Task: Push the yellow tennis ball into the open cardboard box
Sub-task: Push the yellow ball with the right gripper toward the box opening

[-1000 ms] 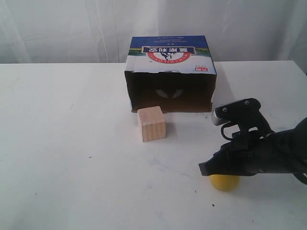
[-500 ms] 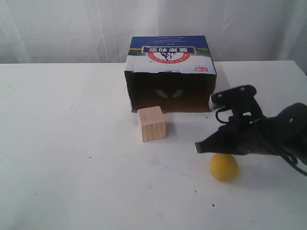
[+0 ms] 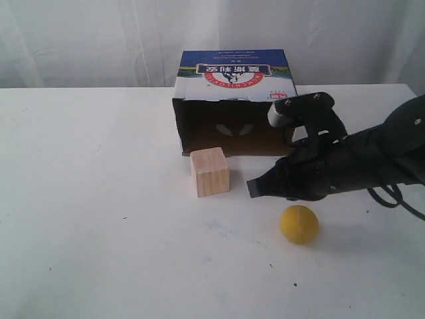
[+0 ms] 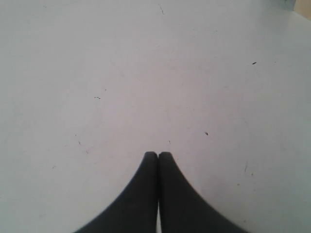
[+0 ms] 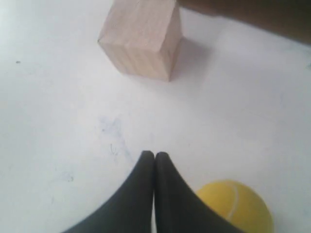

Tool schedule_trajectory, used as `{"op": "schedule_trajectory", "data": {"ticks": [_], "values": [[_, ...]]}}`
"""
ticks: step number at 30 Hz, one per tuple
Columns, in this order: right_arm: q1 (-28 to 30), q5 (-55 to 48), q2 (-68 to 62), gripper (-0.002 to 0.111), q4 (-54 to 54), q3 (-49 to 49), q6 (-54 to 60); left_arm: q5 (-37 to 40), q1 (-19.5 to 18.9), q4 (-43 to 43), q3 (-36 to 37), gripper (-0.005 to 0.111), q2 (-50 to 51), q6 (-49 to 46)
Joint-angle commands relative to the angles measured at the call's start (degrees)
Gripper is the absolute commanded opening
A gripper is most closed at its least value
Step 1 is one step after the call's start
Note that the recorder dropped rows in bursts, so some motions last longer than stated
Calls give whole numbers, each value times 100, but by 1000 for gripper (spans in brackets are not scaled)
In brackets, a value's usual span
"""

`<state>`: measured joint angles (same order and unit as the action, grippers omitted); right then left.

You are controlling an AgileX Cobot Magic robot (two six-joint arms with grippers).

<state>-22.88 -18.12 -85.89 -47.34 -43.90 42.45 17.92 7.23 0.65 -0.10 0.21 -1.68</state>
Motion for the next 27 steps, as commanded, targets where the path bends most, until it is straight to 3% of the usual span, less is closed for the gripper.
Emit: {"op": "schedule_trajectory", "data": {"ticks": [1,5,16,27], "values": [[5,-7,26,0,1112,-6,-902,160,37,80,10,0,-21,-4],[5,-63,-94,0,1950,-6,-1763,160,37,80,10,0,-21,-4],[5,1025,-1103,0,1980,-6,-1776,160,37,80,10,0,-21,-4],[5,3801,-1221,0,2004,-223,-1776,160,37,80,10,0,-21,-4]]}}
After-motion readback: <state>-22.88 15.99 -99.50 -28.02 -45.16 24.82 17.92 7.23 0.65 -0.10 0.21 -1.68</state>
